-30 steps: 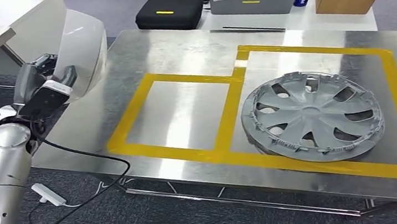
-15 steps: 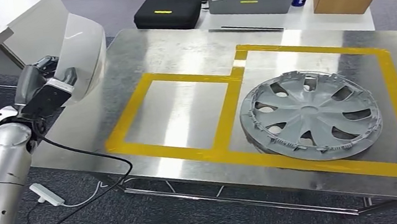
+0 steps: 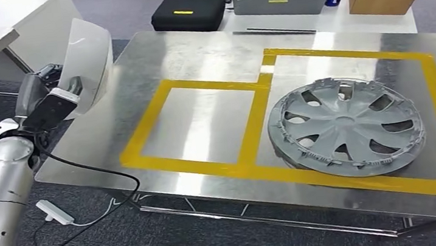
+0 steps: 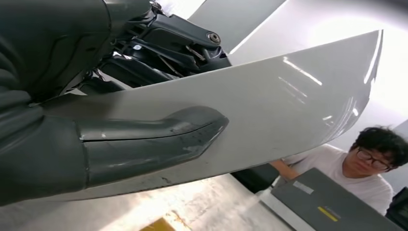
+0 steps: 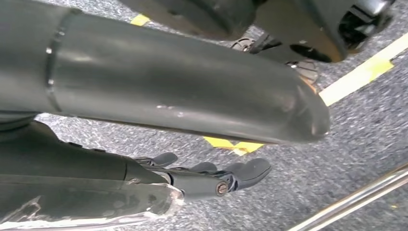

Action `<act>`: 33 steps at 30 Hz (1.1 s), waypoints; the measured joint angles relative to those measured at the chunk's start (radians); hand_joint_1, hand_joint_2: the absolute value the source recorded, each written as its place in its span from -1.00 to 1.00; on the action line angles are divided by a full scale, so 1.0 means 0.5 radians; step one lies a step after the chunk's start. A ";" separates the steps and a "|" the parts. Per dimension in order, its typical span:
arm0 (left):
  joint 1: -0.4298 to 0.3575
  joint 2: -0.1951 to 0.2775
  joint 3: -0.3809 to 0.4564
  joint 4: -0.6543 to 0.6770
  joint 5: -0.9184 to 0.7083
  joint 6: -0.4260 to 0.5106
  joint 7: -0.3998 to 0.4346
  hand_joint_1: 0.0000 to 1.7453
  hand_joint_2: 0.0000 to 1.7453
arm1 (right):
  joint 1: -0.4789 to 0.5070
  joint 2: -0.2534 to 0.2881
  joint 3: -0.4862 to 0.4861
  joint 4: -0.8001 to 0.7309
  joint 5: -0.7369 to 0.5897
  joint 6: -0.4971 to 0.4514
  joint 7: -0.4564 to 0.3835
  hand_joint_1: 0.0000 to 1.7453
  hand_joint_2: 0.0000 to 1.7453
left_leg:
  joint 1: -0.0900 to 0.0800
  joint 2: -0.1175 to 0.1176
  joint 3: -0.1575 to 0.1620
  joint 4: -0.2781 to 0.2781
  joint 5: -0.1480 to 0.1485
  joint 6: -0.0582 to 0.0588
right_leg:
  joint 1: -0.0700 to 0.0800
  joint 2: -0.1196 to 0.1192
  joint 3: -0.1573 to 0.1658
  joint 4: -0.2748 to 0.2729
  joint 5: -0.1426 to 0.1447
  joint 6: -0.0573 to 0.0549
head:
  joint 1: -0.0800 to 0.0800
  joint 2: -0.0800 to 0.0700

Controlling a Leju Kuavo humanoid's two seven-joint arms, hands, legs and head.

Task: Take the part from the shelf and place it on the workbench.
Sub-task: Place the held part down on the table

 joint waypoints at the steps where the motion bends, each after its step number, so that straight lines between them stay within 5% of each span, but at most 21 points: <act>1: 0.004 0.001 0.002 0.002 0.001 -0.007 -0.005 1.00 1.00 | 0.002 -0.001 0.000 0.000 0.000 -0.001 -0.001 -1.00 -1.00 | 0.003 0.000 -0.001 -0.001 0.000 -0.011 | -0.001 0.001 0.000 -0.002 0.004 -0.010 | 0.000 0.000; 4: 0.015 0.008 0.008 0.008 0.012 -0.031 -0.030 1.00 1.00 | 0.002 -0.006 -0.001 0.000 -0.001 -0.003 -0.003 -1.00 -1.00 | 0.010 0.001 -0.047 0.110 -0.084 -0.040 | -0.010 0.000 0.008 -0.020 0.016 -0.043 | -0.006 0.000; 6: 0.030 0.015 0.012 0.015 0.022 -0.043 -0.043 1.00 1.00 | 0.002 -0.010 -0.002 0.000 -0.001 -0.005 -0.004 -1.00 -1.00 | 0.014 0.002 -0.158 0.350 -0.204 -0.052 | -0.011 0.000 0.010 -0.020 0.015 -0.053 | -0.011 0.000; 8: 0.057 0.018 0.013 0.025 0.028 -0.052 -0.055 1.00 1.00 | 0.005 -0.011 -0.002 0.000 -0.001 -0.005 -0.005 -1.00 -1.00 | 0.018 0.002 -0.251 0.532 -0.252 -0.060 | -0.011 0.000 0.011 -0.019 0.013 -0.055 | -0.010 0.000; 10: 0.076 0.018 0.014 0.034 0.030 -0.057 -0.069 1.00 1.00 | 0.005 -0.011 -0.002 0.000 -0.001 -0.005 -0.008 -1.00 -1.00 | 0.021 0.002 -0.221 0.454 -0.159 -0.060 | -0.011 0.000 0.013 -0.015 0.011 -0.053 | -0.011 0.000; 13: 0.081 0.023 0.014 0.038 0.027 -0.060 -0.091 1.00 1.00 | 0.003 -0.013 -0.002 0.000 -0.002 -0.005 -0.014 -1.00 -1.00 | 0.019 0.004 -0.049 0.103 0.000 -0.045 | -0.003 0.001 0.009 -0.002 0.001 -0.034 | -0.009 0.000; 17: 0.097 0.027 0.016 0.043 0.024 -0.060 -0.111 0.90 1.00 | 0.005 -0.021 -0.002 0.000 -0.006 -0.005 -0.017 -1.00 -1.00 | 0.014 0.003 -0.012 0.006 0.003 -0.004 | -0.002 0.001 -0.004 0.003 -0.003 0.007 | -0.008 0.000; 18: 0.099 0.027 0.017 0.043 0.025 -0.057 -0.112 0.68 1.00 | 0.005 -0.023 -0.001 0.000 -0.006 -0.006 -0.017 -1.00 -1.00 | 0.016 0.003 -0.010 0.001 0.007 0.007 | -0.004 -0.001 -0.019 0.029 -0.024 0.017 | -0.004 0.000; 21: 0.106 0.020 0.025 0.047 0.035 -0.043 -0.109 0.07 1.00 | 0.007 -0.028 0.000 0.000 -0.012 -0.012 -0.019 -1.00 -1.00 | 0.020 0.005 -0.006 -0.004 0.011 0.031 | -0.010 -0.003 -0.171 0.335 -0.180 0.041 | 0.009 0.000; 24: 0.122 0.014 0.030 0.056 0.038 -0.036 -0.100 0.22 1.00 | 0.017 -0.029 0.001 0.001 -0.018 -0.019 -0.018 -1.00 -1.00 | 0.014 0.004 -0.006 -0.003 0.010 0.036 | -0.013 -0.003 -0.298 0.580 -0.242 0.045 | 0.011 0.000; 26: 0.126 0.013 0.032 0.059 0.038 -0.035 -0.097 0.38 1.00 | 0.019 -0.030 0.001 0.001 -0.020 -0.020 -0.019 -1.00 -1.00 | 0.013 0.002 -0.005 -0.002 0.009 0.035 | -0.012 -0.003 -0.256 0.479 -0.162 0.036 | 0.011 0.000; 29: 0.123 0.013 0.041 0.060 0.039 -0.029 -0.097 0.72 1.00 | 0.017 -0.034 0.001 0.001 -0.023 -0.021 -0.020 -1.00 -1.00 | 0.004 0.000 -0.004 0.002 0.003 0.022 | -0.007 -0.002 -0.065 0.106 -0.015 0.012 | 0.008 0.000; 33: 0.125 0.016 0.061 0.065 0.038 -0.024 -0.096 0.68 1.00 | 0.026 -0.035 0.002 0.001 -0.029 -0.024 -0.021 -1.00 -1.00 | 0.005 0.000 -0.009 0.004 0.003 -0.017 | 0.000 0.000 -0.004 0.001 0.007 -0.018 | 0.003 0.000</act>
